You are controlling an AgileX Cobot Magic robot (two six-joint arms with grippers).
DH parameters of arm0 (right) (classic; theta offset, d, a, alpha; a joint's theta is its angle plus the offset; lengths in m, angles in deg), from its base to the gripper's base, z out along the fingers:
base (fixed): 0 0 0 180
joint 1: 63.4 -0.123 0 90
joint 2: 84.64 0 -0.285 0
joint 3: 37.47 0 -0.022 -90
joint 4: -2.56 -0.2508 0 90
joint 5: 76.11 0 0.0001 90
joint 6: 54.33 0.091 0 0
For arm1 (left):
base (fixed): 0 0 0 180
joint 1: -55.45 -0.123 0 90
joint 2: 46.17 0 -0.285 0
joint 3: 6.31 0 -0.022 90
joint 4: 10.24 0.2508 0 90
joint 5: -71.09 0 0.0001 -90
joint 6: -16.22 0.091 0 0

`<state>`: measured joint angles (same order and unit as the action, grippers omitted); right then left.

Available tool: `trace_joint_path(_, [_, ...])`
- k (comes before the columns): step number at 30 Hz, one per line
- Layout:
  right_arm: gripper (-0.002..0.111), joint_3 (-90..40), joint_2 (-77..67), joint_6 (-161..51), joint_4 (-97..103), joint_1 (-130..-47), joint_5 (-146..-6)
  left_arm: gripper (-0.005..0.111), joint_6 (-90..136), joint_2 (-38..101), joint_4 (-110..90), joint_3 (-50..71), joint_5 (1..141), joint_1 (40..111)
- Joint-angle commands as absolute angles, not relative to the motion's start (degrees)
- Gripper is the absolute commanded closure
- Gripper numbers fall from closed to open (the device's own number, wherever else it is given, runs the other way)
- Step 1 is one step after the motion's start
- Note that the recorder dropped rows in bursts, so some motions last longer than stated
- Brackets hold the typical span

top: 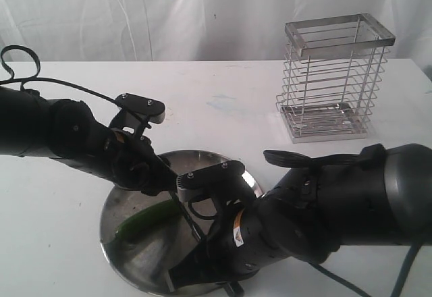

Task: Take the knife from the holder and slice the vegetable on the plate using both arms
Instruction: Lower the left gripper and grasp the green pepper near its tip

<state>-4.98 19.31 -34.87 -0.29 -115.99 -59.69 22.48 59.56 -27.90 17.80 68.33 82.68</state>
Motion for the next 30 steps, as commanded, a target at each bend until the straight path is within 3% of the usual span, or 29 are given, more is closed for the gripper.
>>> trace_joint_path(1, [0.108, -5.12, 19.29, -34.69, -0.22, -116.02, -59.9, 0.061, 22.63, 59.2, -27.86, 17.62, 67.44, 83.0])
trace_joint_path(16, [0.108, -5.12, 19.29, -35.01, -0.22, -116.02, -59.9, 0.061, 22.91, 59.47, -27.55, 17.62, 67.96, 83.0])
trace_joint_path(23, [0.108, -5.12, 19.29, -34.96, -0.22, -116.02, -59.92, 0.061, 23.97, 66.22, -27.29, 17.62, 66.77, 83.0])
trace_joint_path(30, [0.108, -5.12, 19.29, -34.96, -0.22, -116.02, -59.92, 0.061, 23.97, 60.58, -25.05, 17.5, 68.32, 82.53])
